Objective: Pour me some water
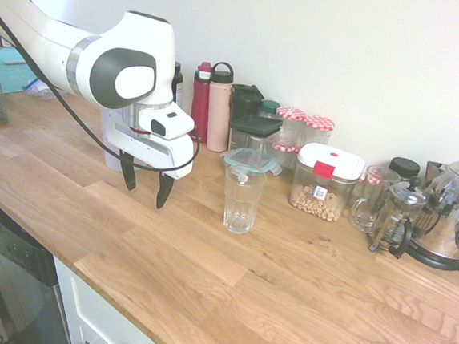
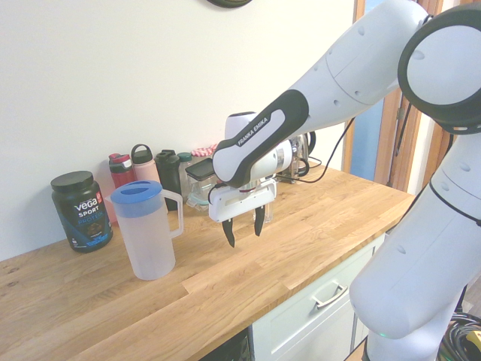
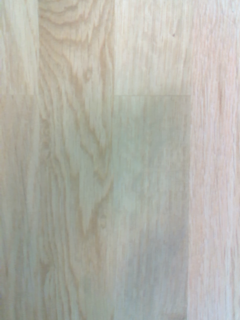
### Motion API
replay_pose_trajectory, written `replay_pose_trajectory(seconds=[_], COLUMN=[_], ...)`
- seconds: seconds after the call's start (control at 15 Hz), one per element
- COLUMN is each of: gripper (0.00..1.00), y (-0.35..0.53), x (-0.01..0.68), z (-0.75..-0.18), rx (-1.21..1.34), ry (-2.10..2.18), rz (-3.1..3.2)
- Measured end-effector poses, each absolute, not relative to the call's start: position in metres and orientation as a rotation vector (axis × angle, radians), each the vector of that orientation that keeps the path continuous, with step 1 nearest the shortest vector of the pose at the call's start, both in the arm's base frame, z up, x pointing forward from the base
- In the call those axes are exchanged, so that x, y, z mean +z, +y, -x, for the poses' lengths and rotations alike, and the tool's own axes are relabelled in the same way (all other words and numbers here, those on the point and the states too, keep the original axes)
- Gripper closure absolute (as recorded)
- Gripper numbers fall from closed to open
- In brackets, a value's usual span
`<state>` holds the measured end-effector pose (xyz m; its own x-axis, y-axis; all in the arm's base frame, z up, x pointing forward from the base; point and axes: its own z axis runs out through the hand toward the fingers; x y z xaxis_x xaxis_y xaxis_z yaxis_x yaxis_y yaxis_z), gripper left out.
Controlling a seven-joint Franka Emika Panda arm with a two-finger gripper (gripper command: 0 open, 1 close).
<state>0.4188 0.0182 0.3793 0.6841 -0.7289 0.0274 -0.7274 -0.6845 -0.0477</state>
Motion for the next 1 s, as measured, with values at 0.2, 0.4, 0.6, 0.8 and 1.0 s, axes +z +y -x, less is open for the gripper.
replay_pose_trajectory(seconds=[0.2, 0.4, 0.6, 0.8, 1.0], gripper=[0.00, 0.00, 0.00, 0.00, 0.00], y=[0.020, 0.035, 0.051, 0.073, 0.103], x=[0.383, 0.424, 0.476, 0.493, 0.502], z=[-0.419, -0.423, -0.427, -0.433, -0.444], rx=[-0.046, 0.049, 0.045, -0.012, -0.070], ry=[1.193, 0.994, 0.783, 0.520, 0.366], rz=[2.871, 2.952, 3.021, 3.073, 3.079])
